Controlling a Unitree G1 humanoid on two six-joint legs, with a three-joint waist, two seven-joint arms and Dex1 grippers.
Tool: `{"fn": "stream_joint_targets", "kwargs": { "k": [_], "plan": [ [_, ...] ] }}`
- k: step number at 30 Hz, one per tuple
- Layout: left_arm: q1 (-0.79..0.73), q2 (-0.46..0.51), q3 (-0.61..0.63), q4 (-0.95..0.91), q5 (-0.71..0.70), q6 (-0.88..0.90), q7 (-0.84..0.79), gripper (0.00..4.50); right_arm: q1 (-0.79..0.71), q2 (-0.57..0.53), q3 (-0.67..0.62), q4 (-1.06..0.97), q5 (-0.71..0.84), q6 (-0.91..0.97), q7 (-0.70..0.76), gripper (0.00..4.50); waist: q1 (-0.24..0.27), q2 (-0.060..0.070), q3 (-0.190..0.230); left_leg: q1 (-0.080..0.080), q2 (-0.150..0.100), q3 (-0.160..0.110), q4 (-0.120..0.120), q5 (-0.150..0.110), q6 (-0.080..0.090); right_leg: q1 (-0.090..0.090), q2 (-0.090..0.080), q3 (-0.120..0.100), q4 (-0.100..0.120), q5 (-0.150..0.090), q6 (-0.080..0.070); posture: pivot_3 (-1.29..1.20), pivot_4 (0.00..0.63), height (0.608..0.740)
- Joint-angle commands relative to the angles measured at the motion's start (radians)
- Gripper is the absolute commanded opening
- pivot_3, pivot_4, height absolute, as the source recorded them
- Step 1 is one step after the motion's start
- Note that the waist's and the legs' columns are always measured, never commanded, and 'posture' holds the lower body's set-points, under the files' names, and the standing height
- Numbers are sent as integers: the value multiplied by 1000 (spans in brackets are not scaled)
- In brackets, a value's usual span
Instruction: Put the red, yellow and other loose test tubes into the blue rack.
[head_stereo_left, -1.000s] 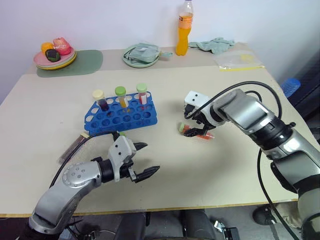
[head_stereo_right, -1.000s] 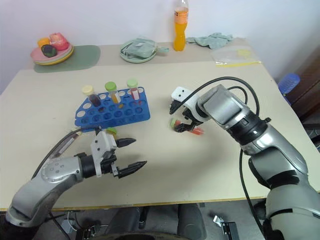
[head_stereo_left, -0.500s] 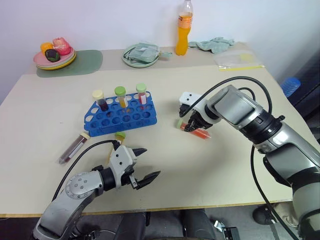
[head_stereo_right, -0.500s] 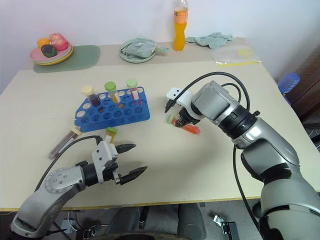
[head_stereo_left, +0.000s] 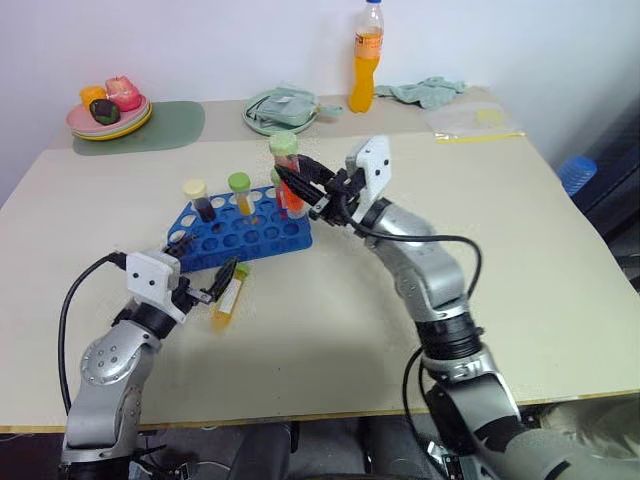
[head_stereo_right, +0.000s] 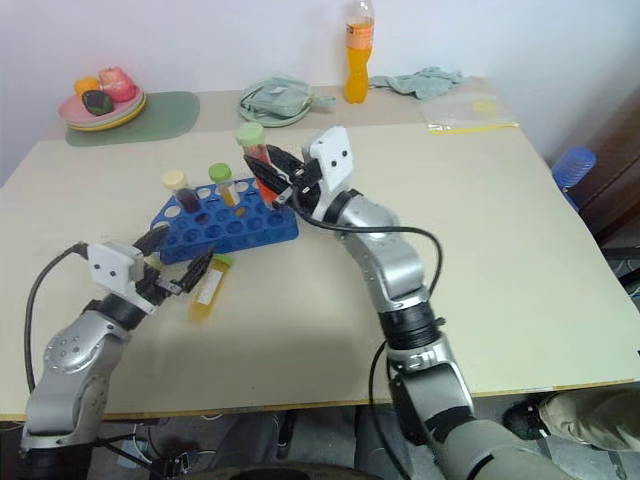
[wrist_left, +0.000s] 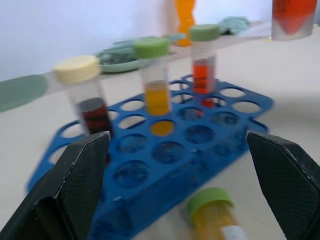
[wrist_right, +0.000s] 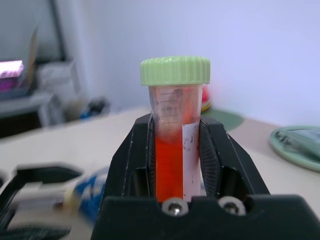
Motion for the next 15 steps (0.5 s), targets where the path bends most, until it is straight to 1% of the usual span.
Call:
{"fn": "stream_joint_targets", "kwargs": {
  "k": [1, 3, 8, 15],
  "plan": [
    [-25, -1, 16, -53, -18, 29, 26, 4500, -5, 75, 3, 105, -29, -164, -56, 728, -3, 0, 0, 0, 0, 0, 0, 0, 0, 0, 0, 0, 0, 0, 0, 0, 150, 740],
    [-30, -3, 9, -90, -32, 73, 43, 4500, 1, 97, 1, 157, -30, -209, -55, 728, -3, 0, 0, 0, 0, 0, 0, 0, 0, -1, 1, 1, 1, 0, 0, 0, 150, 740],
    [-20, -3, -16, -210, -66, 196, 83, 4500, 25, 113, 24, 257, -41, -278, -54, 728, -5, 0, 0, 0, 0, 0, -1, 0, -1, -1, 1, 1, 1, 0, 0, 0, 150, 740],
    [2, -6, -20, -253, -74, 252, 92, 4500, 6, 119, 34, 353, -64, -312, -73, 728, -19, 0, 0, 1, 1, 1, -1, 0, -1, -2, 2, 3, 2, 0, 0, 0, 150, 740]
  ]
}}
